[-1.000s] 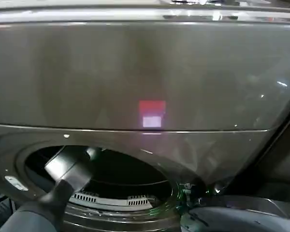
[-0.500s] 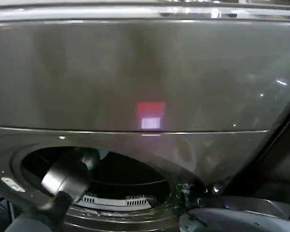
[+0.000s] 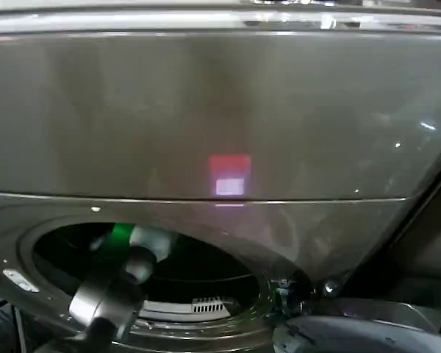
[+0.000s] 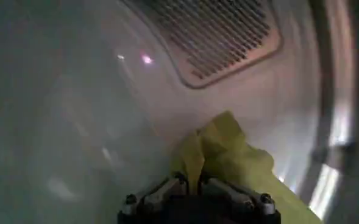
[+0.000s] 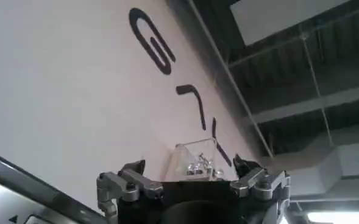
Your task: Grasp the clothes from the dryer.
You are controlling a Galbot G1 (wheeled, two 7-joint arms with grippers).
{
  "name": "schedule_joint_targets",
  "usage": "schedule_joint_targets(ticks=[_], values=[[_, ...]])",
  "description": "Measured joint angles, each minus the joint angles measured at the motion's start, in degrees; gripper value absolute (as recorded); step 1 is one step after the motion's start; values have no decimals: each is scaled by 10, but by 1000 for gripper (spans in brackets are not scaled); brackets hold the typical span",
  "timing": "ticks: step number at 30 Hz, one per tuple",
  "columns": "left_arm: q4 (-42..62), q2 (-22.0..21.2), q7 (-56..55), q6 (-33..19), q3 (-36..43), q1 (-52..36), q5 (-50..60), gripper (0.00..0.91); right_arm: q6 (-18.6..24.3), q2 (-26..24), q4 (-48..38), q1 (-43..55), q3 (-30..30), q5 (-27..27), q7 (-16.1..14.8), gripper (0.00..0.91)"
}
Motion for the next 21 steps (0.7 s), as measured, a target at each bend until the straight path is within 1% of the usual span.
schedule_joint_targets(ticks=[9, 21], values=[[-14, -10, -67, -22, -26, 1, 14, 0, 0, -1, -1, 0, 5, 8, 4, 907], [-23, -12, -93, -29, -34, 7, 17, 0, 5, 1, -3, -5, 11, 11, 4, 907]])
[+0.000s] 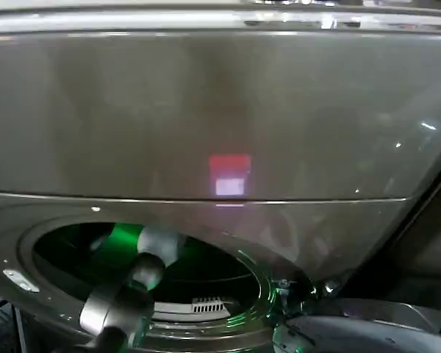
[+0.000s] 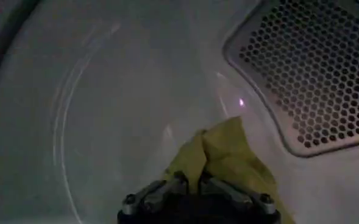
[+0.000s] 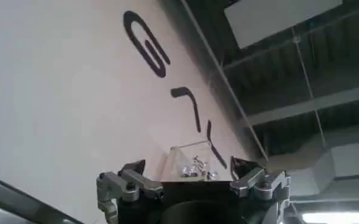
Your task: Grasp the clothes from the dryer.
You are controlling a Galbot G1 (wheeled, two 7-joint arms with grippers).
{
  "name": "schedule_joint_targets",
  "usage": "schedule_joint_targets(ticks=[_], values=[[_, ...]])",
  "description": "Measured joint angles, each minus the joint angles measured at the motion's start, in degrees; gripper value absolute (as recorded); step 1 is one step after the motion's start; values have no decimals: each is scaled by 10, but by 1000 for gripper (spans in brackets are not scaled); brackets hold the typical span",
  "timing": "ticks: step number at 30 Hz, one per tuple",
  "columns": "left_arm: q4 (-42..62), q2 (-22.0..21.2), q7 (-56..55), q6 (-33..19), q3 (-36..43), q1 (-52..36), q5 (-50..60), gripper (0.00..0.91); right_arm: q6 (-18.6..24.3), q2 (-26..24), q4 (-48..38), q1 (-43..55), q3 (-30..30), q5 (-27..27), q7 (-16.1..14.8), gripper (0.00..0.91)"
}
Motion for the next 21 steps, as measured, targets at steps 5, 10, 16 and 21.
schedule_joint_targets(ticks=[5, 10, 16, 21], values=[[-1, 0, -4, -1, -1, 0, 1, 0, 3, 0, 0, 1, 1, 2, 0, 907], [-2, 0, -6, -1, -2, 1, 1, 0, 1, -1, 1, 2, 3, 5, 1, 907], [1, 0, -7, -2, -2, 0, 1, 0, -3, -2, 2, 1, 7, 7, 2, 907], [2, 0, -8, -2, -1, -2, 1, 0, -5, -4, 3, 1, 7, 8, 2, 907]])
